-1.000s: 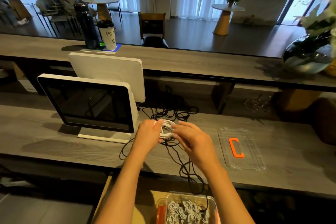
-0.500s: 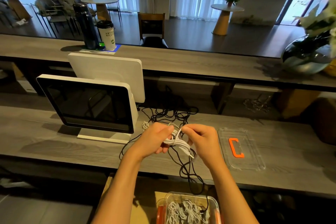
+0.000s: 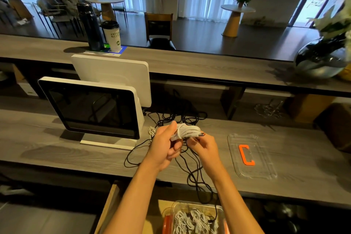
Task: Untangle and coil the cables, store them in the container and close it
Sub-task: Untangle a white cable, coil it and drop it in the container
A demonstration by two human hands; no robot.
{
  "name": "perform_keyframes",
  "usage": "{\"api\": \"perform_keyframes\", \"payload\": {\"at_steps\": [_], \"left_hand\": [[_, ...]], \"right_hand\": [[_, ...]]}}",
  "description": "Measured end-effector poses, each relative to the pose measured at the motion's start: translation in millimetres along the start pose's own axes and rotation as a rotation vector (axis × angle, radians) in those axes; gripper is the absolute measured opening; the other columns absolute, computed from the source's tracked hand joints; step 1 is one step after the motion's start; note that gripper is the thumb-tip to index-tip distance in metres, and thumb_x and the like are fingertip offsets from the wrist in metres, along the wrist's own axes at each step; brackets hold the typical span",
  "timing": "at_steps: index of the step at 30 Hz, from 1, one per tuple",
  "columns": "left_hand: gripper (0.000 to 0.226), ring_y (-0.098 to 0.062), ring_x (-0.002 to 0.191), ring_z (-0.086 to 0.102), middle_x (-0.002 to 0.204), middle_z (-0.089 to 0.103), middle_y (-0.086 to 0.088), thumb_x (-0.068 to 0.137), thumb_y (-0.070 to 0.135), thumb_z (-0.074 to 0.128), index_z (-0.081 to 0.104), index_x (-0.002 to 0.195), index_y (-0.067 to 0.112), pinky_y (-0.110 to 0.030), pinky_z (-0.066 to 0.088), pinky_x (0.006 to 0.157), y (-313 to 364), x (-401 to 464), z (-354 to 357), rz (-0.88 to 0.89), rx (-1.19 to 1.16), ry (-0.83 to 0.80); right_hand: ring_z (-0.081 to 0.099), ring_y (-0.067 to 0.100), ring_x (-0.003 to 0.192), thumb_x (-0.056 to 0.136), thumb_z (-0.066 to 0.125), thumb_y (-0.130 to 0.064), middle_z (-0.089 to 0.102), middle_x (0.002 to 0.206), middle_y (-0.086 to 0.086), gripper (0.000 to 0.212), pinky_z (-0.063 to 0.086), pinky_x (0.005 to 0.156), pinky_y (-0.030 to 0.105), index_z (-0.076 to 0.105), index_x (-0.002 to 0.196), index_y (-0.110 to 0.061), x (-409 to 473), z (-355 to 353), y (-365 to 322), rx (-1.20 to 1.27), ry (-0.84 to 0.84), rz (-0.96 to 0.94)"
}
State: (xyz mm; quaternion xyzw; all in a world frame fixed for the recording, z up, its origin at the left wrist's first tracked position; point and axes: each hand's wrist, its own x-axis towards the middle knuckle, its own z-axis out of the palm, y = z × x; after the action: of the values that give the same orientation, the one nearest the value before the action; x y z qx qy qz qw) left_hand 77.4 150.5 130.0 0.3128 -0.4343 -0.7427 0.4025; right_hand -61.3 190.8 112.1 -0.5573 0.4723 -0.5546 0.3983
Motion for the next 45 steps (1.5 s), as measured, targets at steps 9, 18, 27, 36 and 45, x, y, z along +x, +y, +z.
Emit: {"api": "perform_keyframes", "payload": {"at_steps": [9, 18, 27, 36, 45], "left_hand": [[0.038, 0.001, 0.056, 0.055, 0.064, 0.056, 0.003, 0.106, 0.026, 0.040, 0.058, 0.075, 0.014, -0.013, 0.040, 0.048, -1, 0, 12, 0.314, 0.731, 0.410], [0.033, -0.017, 0.059, 0.047, 0.061, 0.047, 0.003, 0.105, 0.032, 0.043, 0.049, 0.074, 0.023, -0.032, 0.036, 0.055, -2, 19, -23, 0.251, 1.137, 0.424], [0.032, -0.011, 0.060, 0.058, 0.072, 0.061, -0.001, 0.105, 0.038, 0.041, 0.056, 0.081, 0.022, -0.022, 0.045, 0.053, 13, 13, -28, -0.053, 1.237, 0.092], [0.040, -0.008, 0.040, 0.035, 0.051, 0.045, 0.004, 0.106, 0.029, 0.041, 0.060, 0.074, 0.017, -0.020, 0.027, 0.039, 33, -8, -19, -0.011, 0.607, -0.230], [0.034, -0.003, 0.036, 0.029, 0.054, 0.037, 0.002, 0.106, 0.031, 0.042, 0.062, 0.104, 0.004, -0.016, 0.023, 0.031, 6, 5, 2, -0.103, -0.093, 0.309]], "right_hand": [[0.034, 0.005, 0.040, 0.093, 0.059, -0.045, 0.049, 0.042, -0.003, 0.056, 0.031, 0.045, 0.020, 0.071, 0.060, 0.000, 5, 25, -11, -0.038, 0.287, 0.217], [0.034, 0.003, 0.042, 0.102, 0.048, -0.032, 0.045, 0.045, -0.010, 0.039, 0.030, 0.047, 0.017, 0.074, 0.091, -0.006, 3, 24, -29, -0.176, -0.006, 0.558], [0.062, 0.009, 0.069, 0.102, 0.051, -0.034, 0.067, 0.078, -0.005, 0.021, 0.054, 0.068, 0.028, 0.070, 0.102, -0.024, 3, -10, -52, -0.960, -0.363, 0.135], [0.032, 0.022, 0.057, 0.097, 0.060, -0.022, 0.051, 0.061, 0.009, 0.027, 0.025, 0.050, 0.032, 0.077, 0.079, -0.010, 0, -15, -34, -0.059, -0.011, 0.165], [0.028, 0.003, 0.047, 0.103, 0.049, -0.016, 0.037, 0.049, -0.012, 0.030, 0.025, 0.045, 0.014, 0.074, 0.098, 0.000, 0, 8, -17, -0.023, 0.062, 0.190]]}}
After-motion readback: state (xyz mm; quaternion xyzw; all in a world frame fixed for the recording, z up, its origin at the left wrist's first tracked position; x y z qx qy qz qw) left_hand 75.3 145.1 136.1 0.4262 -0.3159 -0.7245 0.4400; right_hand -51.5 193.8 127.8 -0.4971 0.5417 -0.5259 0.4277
